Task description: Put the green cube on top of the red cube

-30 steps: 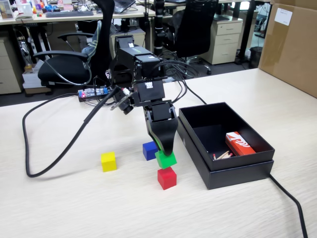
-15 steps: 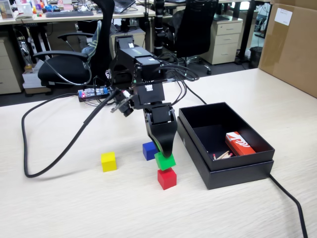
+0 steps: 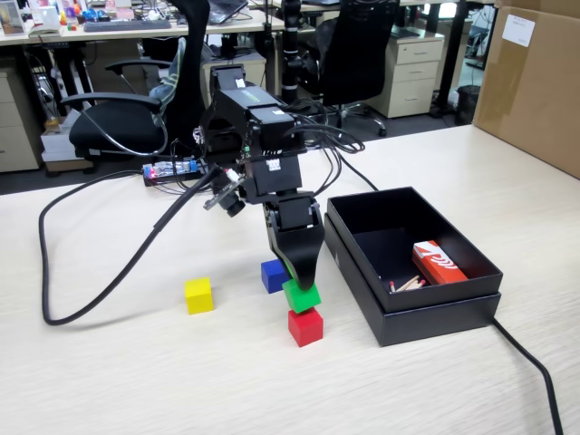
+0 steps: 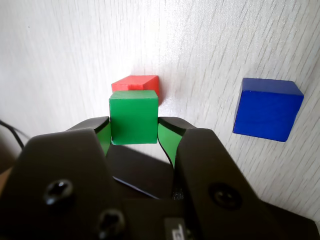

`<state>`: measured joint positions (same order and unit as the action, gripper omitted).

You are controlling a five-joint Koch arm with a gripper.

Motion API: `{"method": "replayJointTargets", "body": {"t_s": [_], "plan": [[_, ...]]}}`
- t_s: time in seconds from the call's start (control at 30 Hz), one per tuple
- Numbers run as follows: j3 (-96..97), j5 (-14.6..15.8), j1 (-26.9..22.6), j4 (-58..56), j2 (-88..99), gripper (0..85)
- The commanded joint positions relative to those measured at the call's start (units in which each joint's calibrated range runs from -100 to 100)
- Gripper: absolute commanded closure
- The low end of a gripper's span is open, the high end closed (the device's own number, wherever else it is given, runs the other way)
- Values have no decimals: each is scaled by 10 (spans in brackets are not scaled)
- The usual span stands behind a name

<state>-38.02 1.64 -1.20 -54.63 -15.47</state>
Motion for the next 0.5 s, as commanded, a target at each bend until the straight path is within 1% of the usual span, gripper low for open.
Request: {"method": "replayJointTargets", "body": {"t_s": [0.0,0.47], "plan": [[-21,-2,0,28,20,811],[-34,-2,-1,44,19,811]]}}
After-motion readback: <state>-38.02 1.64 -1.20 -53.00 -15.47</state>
